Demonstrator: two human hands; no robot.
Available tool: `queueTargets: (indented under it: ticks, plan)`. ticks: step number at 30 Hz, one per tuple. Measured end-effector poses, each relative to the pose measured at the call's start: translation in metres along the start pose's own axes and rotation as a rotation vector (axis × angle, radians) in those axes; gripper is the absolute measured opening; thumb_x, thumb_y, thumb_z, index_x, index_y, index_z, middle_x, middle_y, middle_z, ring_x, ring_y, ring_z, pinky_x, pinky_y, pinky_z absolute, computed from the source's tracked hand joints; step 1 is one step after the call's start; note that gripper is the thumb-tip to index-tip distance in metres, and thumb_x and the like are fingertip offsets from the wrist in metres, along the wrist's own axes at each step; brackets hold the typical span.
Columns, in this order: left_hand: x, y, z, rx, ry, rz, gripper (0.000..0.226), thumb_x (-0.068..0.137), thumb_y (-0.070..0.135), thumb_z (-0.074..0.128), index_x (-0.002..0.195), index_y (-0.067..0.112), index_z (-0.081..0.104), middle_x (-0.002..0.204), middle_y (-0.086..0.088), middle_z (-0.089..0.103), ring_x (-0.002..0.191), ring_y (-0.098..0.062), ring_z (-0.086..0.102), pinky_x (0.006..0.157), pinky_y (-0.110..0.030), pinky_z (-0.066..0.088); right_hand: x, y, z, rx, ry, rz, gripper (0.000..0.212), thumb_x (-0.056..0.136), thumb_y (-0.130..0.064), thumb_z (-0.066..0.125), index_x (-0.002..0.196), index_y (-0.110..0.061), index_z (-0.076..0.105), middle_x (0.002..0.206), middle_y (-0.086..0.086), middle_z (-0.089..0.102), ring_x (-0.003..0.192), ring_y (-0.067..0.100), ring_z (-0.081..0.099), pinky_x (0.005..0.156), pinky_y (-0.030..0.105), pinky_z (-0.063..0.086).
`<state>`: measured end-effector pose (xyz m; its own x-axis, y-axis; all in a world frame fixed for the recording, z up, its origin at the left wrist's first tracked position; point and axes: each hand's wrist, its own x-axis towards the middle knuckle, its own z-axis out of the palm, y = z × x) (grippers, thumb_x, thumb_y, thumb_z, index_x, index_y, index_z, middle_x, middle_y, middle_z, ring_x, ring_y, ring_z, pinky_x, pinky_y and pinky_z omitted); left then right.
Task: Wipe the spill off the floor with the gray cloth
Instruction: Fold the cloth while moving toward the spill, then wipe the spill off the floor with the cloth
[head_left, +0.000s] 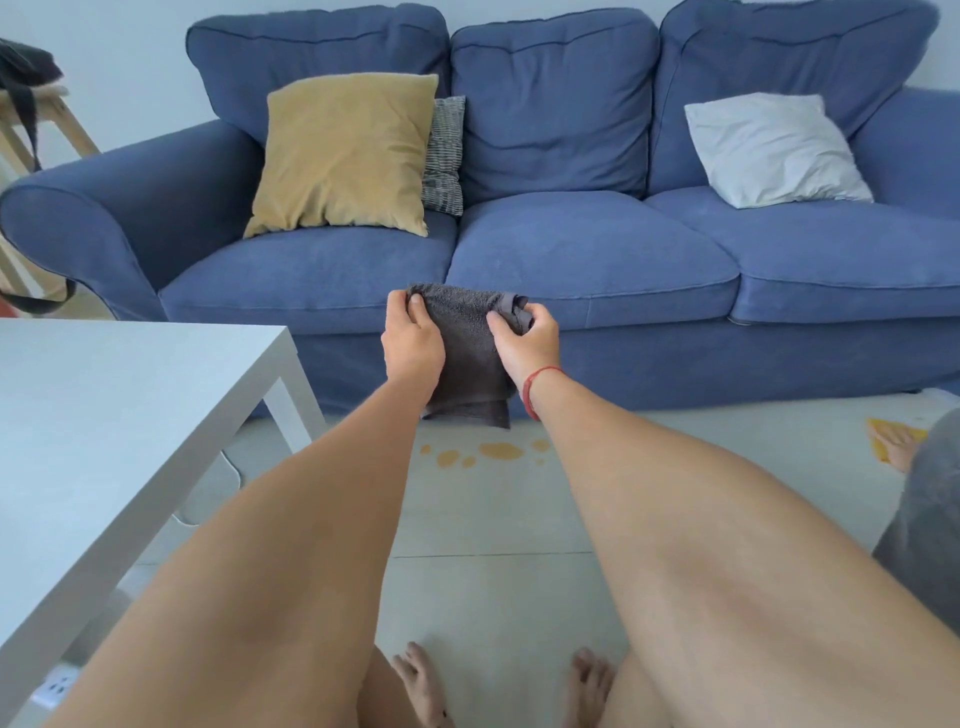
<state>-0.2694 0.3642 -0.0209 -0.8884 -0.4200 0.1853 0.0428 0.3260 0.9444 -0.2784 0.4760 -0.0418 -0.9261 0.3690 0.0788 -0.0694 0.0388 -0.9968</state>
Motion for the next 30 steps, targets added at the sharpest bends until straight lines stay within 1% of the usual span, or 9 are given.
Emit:
queueTargets:
  ticks: [2,5,8,12,17,20,23,27,30]
  plan:
    - [0.006,-0.018,0.007,0.055,-0.005,-0.036,0.029,0.102,0.034,0.028,0.100,0.012,0.046,0.091,-0.004,0.056,0.095,-0.030,0.052,0.076,-0.033,0.035,0.005,0.012,0.001,-0.054,0.000,-0.032,0.016,0.082,-0.024,0.068,0.079,-0.017,0.054,0.074,-0.002,0.059,0.077,0.018,0.055,0.071,0.027,0.043]
    - [0.011,-0.061,0.023,0.217,-0.052,-0.117,0.034,0.101,0.036,0.025,0.108,0.010,0.046,0.110,-0.015,0.060,0.102,-0.035,0.054,0.078,-0.036,0.036,0.013,0.047,0.003,-0.221,-0.023,-0.048,0.015,0.086,-0.022,0.064,0.081,-0.015,0.052,0.080,0.004,0.057,0.083,0.022,0.052,0.071,0.026,0.039]
    - [0.012,-0.107,0.042,0.300,-0.118,-0.205,0.035,0.102,0.036,0.024,0.111,0.009,0.045,0.116,-0.019,0.058,0.107,-0.038,0.053,0.083,-0.039,0.036,0.020,0.097,0.008,-0.328,-0.039,0.038,0.014,0.087,-0.020,0.063,0.086,-0.008,0.057,0.086,0.015,0.062,0.085,0.026,0.053,0.076,0.034,0.044]
    - [0.017,-0.173,0.071,0.333,-0.201,-0.320,0.035,0.103,0.030,0.026,0.115,0.005,0.047,0.117,-0.020,0.057,0.111,-0.038,0.052,0.083,-0.037,0.036,0.032,0.168,0.014,-0.420,-0.055,0.176,0.015,0.087,-0.020,0.063,0.083,-0.010,0.053,0.085,0.011,0.058,0.081,0.024,0.051,0.081,0.041,0.048]
    - [0.018,-0.256,0.109,0.381,-0.272,-0.477,0.035,0.103,0.028,0.027,0.119,0.005,0.048,0.118,-0.022,0.059,0.110,-0.040,0.056,0.092,-0.042,0.043,0.041,0.256,0.022,-0.542,-0.087,0.354,0.026,0.090,-0.024,0.059,0.104,-0.001,0.059,0.109,0.022,0.066,0.098,0.038,0.062,0.082,0.040,0.049]
    - [0.017,-0.306,0.123,0.414,-0.290,-0.548,0.033,0.103,0.029,0.028,0.115,0.005,0.048,0.113,-0.021,0.060,0.101,-0.037,0.057,0.082,-0.039,0.043,0.044,0.305,0.030,-0.631,-0.113,0.399,0.027,0.092,-0.027,0.056,0.104,-0.002,0.054,0.107,0.022,0.065,0.096,0.040,0.063,0.077,0.040,0.050]
    - [0.021,-0.348,0.137,0.439,-0.318,-0.643,0.034,0.103,0.030,0.028,0.119,0.006,0.046,0.110,-0.019,0.058,0.090,-0.032,0.051,0.076,-0.036,0.039,0.053,0.346,0.042,-0.734,-0.125,0.450,0.039,0.094,-0.031,0.051,0.124,-0.007,0.047,0.118,0.018,0.061,0.106,0.038,0.060,0.082,0.041,0.048]
    - [0.037,-0.400,0.144,0.530,-0.321,-0.627,0.046,0.100,0.037,0.037,0.137,0.011,0.036,0.138,-0.015,0.040,0.130,-0.033,0.037,0.104,-0.045,0.033,0.050,0.394,0.058,-1.001,-0.162,0.255,0.064,0.096,-0.037,0.045,0.149,-0.008,0.024,0.155,0.013,0.030,0.140,0.030,0.032,0.111,0.047,0.028]
    - [0.055,-0.431,0.129,0.737,-0.300,-0.470,0.055,0.098,0.039,0.039,0.144,0.011,0.030,0.149,-0.014,0.028,0.137,-0.033,0.027,0.111,-0.045,0.023,0.034,0.422,0.070,-1.132,-0.472,-0.012,0.063,0.096,-0.043,0.034,0.152,-0.014,0.021,0.162,0.007,0.014,0.149,0.024,0.014,0.120,0.049,0.012]
